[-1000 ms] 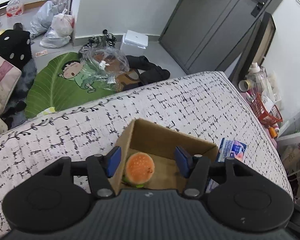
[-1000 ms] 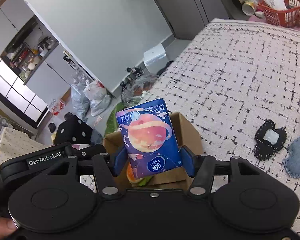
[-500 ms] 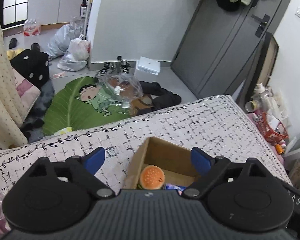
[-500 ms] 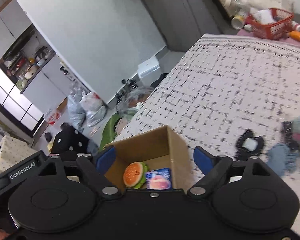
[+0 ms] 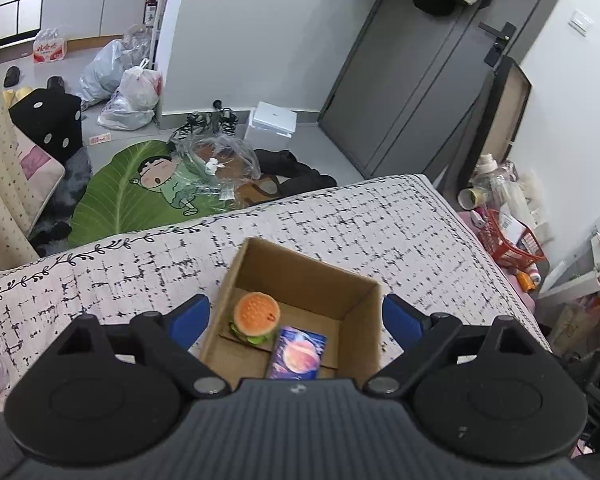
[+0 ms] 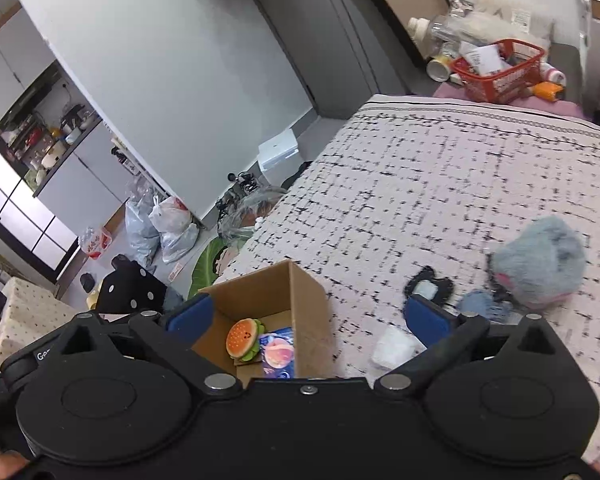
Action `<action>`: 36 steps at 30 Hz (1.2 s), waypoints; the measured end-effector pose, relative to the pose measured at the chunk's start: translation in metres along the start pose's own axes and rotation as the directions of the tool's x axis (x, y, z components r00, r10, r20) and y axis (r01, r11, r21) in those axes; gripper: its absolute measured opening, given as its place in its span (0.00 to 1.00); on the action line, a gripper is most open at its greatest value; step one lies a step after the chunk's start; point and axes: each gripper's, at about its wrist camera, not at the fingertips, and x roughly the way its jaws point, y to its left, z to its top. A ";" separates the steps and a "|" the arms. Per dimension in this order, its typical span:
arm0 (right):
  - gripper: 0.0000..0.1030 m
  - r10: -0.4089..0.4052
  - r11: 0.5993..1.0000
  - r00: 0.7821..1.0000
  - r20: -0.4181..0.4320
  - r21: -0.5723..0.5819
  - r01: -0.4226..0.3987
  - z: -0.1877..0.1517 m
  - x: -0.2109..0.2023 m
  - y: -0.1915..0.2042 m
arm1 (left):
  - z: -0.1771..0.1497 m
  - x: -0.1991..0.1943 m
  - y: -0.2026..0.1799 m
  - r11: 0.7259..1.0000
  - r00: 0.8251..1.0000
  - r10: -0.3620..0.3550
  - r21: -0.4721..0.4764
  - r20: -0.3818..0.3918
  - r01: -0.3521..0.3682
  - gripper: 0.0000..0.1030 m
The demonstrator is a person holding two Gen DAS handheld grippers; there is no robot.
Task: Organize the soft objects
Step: 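Move the right tool to the grey-blue fluffy plush and grasp it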
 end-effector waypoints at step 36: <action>1.00 -0.135 0.883 0.991 0.027 0.456 0.108 0.006 -0.061 -0.191 | -0.057 0.015 -0.149 0.991 0.997 -0.008 0.131 -0.079 0.019 0.90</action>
